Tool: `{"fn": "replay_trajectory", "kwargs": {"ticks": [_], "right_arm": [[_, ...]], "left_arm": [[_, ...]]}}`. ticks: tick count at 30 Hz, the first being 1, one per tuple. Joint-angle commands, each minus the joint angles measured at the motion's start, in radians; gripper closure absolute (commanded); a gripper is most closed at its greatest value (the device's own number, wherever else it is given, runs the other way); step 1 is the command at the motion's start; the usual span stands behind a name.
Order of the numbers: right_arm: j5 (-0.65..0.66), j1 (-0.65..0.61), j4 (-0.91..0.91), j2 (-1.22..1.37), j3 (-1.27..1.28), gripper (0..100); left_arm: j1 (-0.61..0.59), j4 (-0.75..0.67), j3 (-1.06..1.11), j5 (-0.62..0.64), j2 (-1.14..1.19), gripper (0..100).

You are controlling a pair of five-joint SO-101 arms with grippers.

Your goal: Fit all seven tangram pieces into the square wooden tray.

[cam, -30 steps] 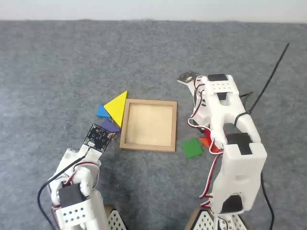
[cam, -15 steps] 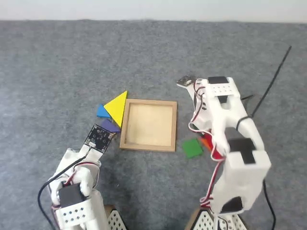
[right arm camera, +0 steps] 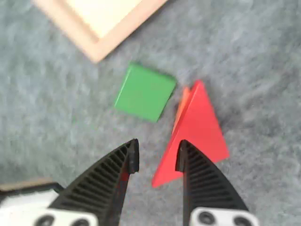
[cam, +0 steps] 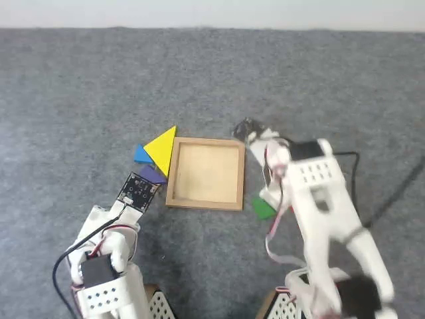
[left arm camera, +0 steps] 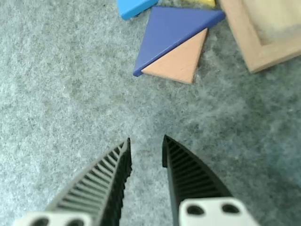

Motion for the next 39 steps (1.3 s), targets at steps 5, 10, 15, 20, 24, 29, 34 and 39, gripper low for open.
{"fn": "replay_trajectory", "kwargs": {"ticks": [5, 10, 15, 20, 24, 29, 34, 39], "right_arm": [[0.427, 0.082, 0.018, -0.576, 0.431, 60.1], [0.56, 0.134, -0.107, -0.825, 0.69, 47.6], [0.729, 0.291, -0.358, -0.883, 0.904, 47.6], [0.833, 0.387, -0.545, -0.883, 0.999, 47.6], [0.862, 0.386, -0.608, -0.891, 1.033, 47.6], [0.922, 0.389, -0.645, -0.885, 1.039, 48.6], [0.924, 0.403, -0.621, -0.891, 1.04, 63.4], [0.921, 0.407, -0.598, -0.892, 1.04, 79.4]], "left_arm": [[-0.006, 0.009, -0.016, -0.005, -0.018, 88], [-0.006, 0.009, -0.016, -0.005, -0.018, 88], [-0.006, 0.009, -0.016, -0.005, -0.018, 88], [-0.006, 0.009, -0.016, -0.005, -0.018, 88], [-0.006, 0.009, -0.016, -0.005, -0.018, 88], [-0.006, 0.009, -0.016, -0.005, -0.018, 88], [-0.006, 0.009, -0.016, -0.005, -0.018, 88], [-0.006, 0.009, -0.016, -0.006, -0.018, 88]]}}
